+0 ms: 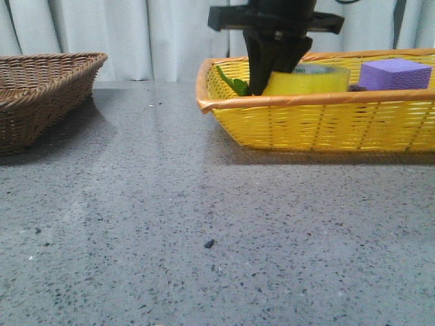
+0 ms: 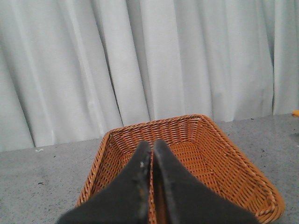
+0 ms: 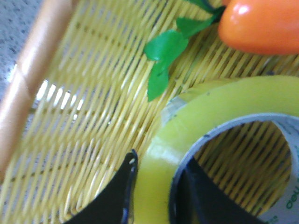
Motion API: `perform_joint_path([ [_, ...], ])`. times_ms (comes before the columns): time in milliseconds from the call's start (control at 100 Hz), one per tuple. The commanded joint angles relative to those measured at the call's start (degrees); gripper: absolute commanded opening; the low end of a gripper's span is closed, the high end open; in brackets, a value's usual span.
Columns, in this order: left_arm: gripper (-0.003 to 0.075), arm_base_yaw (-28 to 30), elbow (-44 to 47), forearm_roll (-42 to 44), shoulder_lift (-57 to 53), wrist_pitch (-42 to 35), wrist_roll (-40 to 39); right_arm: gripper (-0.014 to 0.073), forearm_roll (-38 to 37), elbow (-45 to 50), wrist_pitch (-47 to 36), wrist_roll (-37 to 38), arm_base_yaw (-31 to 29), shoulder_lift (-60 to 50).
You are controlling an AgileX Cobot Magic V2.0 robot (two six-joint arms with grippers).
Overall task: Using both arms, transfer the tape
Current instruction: 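Lift the tape roll with the right gripper and carry it toward the brown basket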
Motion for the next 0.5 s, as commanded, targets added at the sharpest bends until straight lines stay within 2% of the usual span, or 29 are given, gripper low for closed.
perform_joint_path([
  [0,-0.0021,0.3,-1.9,-0.6,1.1,-4.1,-0.4,0.0014,-0.2,-4.8,0.4,-0.4,-0.2,-3.5],
  [220,-0.0021,0.3,-1.9,-0.6,1.1,-4.1,-0.4,0.0014,0.0,-13.3,5.1,-0.4,2.3,-3.6],
  [490,-0.0021,0.3,-1.9,-0.6,1.1,-4.1,-0.4,0.0014,0.1,-18.7,4.6,-1.1,13.0,-3.6],
])
